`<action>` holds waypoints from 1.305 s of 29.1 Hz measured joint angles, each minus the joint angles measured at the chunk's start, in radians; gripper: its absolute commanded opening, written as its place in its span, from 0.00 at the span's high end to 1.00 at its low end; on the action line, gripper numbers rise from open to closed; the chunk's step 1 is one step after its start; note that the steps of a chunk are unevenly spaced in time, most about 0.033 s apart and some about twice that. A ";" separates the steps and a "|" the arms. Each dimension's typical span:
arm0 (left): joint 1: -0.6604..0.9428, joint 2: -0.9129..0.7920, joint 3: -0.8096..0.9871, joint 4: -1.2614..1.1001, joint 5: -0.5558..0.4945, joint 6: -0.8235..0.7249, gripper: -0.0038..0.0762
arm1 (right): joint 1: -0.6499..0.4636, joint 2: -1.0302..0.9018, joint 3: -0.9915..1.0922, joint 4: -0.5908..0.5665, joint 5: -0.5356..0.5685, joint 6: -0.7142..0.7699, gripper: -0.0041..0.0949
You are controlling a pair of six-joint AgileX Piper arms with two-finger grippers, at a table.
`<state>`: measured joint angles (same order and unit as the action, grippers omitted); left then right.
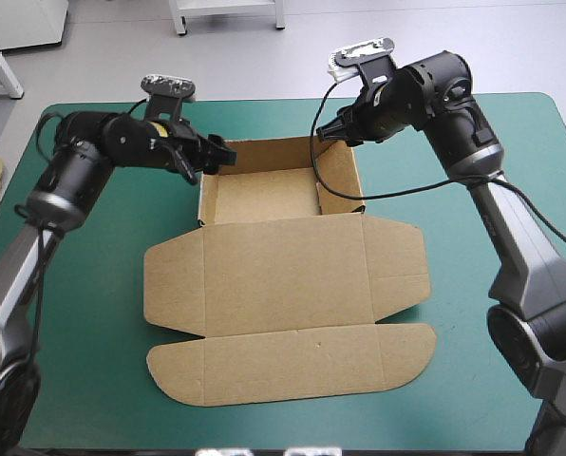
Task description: Fold the box
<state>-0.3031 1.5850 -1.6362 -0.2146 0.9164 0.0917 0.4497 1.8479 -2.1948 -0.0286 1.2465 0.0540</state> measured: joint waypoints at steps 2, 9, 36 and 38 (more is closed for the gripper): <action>0.000 -0.096 0.125 -0.011 -0.054 0.014 0.35 | 0.000 -0.041 0.060 0.006 0.000 -0.007 0.51; 0.000 -0.443 0.521 -0.017 -0.261 0.028 0.35 | 0.000 -0.204 0.386 0.029 -0.103 -0.015 0.51; 0.000 -0.784 0.847 -0.013 -0.342 0.029 0.58 | -0.075 0.129 0.081 0.023 -0.072 0.111 0.29; 0.000 -0.791 0.847 -0.008 -0.342 0.029 0.57 | -0.077 0.195 0.003 0.049 -0.016 0.115 0.29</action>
<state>-0.3031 0.7945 -0.7896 -0.2223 0.5742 0.1209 0.3723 2.0425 -2.1920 0.0205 1.2308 0.1695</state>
